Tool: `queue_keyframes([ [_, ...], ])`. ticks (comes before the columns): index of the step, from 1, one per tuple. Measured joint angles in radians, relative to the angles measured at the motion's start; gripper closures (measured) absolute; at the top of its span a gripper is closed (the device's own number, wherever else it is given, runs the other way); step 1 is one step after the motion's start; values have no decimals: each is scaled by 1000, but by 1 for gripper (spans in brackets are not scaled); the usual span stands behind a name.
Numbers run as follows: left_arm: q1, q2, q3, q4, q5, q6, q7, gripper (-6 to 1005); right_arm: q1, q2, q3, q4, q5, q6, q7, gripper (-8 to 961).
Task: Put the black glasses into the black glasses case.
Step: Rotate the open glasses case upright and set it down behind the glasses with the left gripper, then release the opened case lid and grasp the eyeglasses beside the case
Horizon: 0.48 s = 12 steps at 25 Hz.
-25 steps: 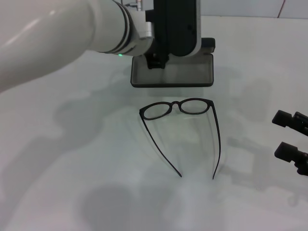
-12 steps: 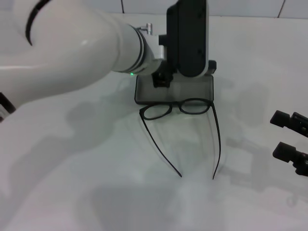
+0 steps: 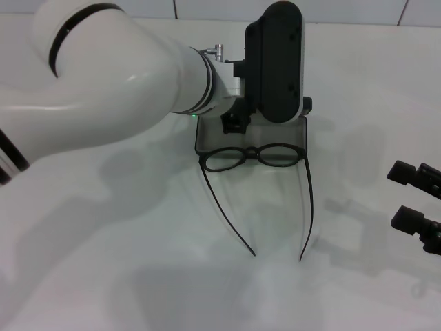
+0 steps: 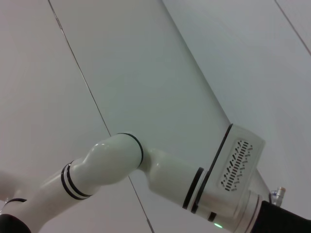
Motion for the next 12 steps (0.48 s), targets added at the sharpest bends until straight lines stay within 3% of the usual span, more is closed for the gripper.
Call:
queue_keyframes([
  [12,-6,2,2,31,2,31,-8,725,-11,-2,0,0,-1,-14,-1,231],
])
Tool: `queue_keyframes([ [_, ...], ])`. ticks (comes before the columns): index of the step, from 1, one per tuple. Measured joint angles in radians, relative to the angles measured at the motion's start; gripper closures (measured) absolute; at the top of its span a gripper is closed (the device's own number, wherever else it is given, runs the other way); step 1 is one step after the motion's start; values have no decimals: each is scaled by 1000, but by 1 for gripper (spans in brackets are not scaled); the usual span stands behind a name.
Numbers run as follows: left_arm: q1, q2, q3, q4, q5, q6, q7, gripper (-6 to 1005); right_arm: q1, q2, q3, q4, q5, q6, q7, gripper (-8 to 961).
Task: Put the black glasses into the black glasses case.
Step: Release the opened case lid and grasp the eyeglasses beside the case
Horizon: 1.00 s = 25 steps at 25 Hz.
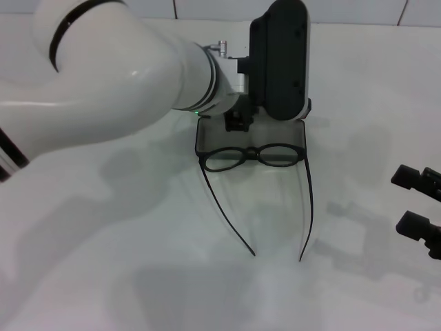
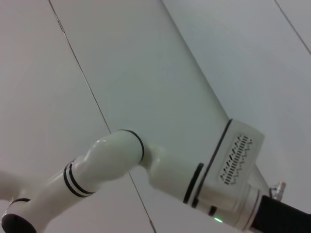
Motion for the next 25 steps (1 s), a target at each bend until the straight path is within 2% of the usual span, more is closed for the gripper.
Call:
queue_keyframes([
  [4,34,3,-54,131,-48,112,0,708,7,-9,1,-42,-29,15,9,235],
  [6,69,6,-118,248,-125,165,15,701,16,-13,1,-101,-64,35,35,237],
  [11,207,8,-247,521,-291,183,42,695,46,-3,-1,-387,-175,71,217,242],
  [13,272,8,-311,603,-414,185,45,696,73,0,-8,-526,-218,73,320,244],
  [15,340,10,-389,626,-614,199,83,699,106,-2,-33,-650,-256,70,435,246],
  [17,404,11,-454,608,-816,223,165,703,149,-8,-66,-763,-297,52,534,248],
  [20,513,11,-588,465,-1219,349,379,708,248,-23,-96,-856,-375,18,655,256],
  [23,532,12,-712,243,-1452,542,514,713,370,-44,-121,-865,-483,12,753,267],
  [25,523,12,-770,82,-1515,646,581,732,445,-48,-134,-842,-563,16,790,267],
])
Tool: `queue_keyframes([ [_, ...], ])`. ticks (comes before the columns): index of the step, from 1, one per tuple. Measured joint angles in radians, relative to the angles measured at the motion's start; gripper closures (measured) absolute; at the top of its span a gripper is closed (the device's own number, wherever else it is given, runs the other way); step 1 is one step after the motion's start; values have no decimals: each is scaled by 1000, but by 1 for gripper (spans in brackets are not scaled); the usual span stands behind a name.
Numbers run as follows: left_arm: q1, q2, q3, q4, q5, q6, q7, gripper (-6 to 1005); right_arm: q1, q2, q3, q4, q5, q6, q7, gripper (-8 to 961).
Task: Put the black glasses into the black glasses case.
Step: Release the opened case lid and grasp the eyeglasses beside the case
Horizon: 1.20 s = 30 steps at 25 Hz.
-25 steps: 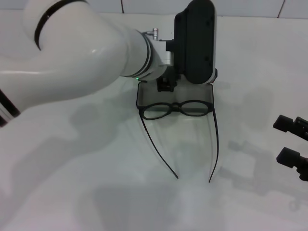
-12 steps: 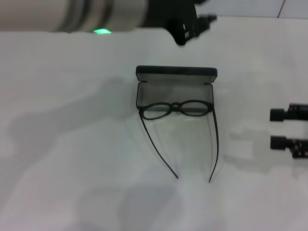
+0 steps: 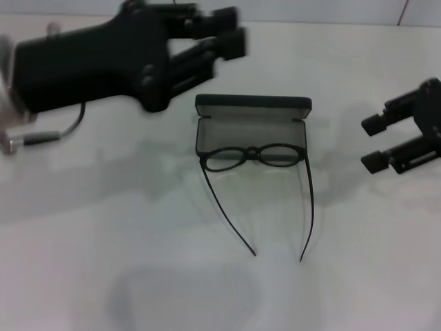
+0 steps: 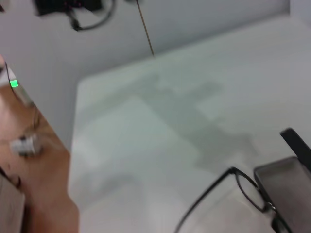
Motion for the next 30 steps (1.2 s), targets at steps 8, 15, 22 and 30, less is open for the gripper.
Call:
queue_keyframes([
  [8,-28,38,-92,-515,43,245,384,762,241,45,-112,132,-245,97,18,267],
  [15,-20,58,-97,-658,115,274,484,767,368,57,-340,284,-282,279,56,266],
  [22,8,52,-98,-713,129,273,568,767,420,63,-488,348,-266,416,80,266],
  [30,8,49,-99,-771,138,273,645,768,443,63,-723,435,-152,606,93,266],
])
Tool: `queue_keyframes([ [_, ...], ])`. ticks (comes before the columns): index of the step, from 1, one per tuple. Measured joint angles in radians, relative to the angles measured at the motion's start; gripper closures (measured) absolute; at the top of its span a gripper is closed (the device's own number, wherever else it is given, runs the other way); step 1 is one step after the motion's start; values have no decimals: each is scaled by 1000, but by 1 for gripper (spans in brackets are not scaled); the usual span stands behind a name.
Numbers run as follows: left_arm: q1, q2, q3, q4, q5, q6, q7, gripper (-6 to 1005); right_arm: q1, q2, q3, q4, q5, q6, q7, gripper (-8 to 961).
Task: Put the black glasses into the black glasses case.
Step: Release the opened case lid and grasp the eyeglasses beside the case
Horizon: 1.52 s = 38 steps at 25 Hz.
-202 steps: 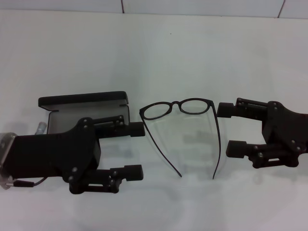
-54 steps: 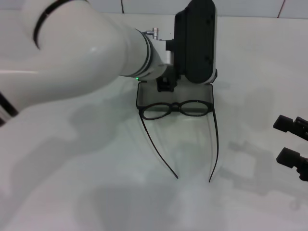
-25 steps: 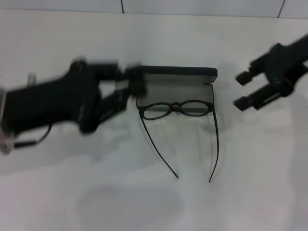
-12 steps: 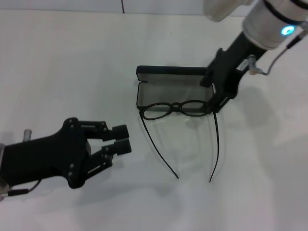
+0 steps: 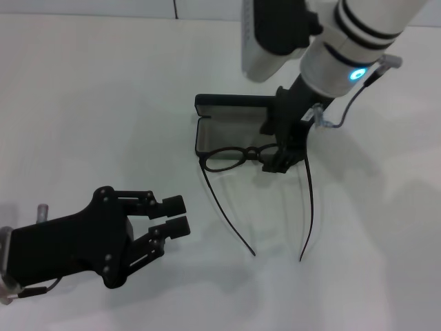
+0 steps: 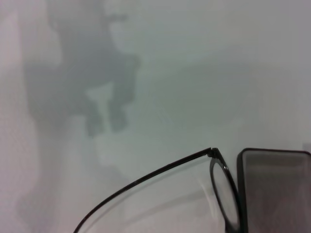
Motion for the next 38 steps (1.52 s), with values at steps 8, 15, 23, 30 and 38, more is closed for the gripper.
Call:
queue_keyframes([
  [8,1,-8,0,-11,7,-8,1,770,0,0,-76,26,29,95,-5,266],
  [15,-10,-13,0,-39,16,-34,3,771,-11,0,-178,60,95,209,-36,273],
  [23,-13,-18,0,-42,20,-42,4,772,-8,0,-217,119,175,276,-94,314],
  [30,-25,-23,0,-54,20,-58,4,773,-13,0,-220,132,184,292,-105,419],
  [38,-28,-24,0,-57,20,-75,5,774,-13,0,-235,138,204,310,-106,572],
])
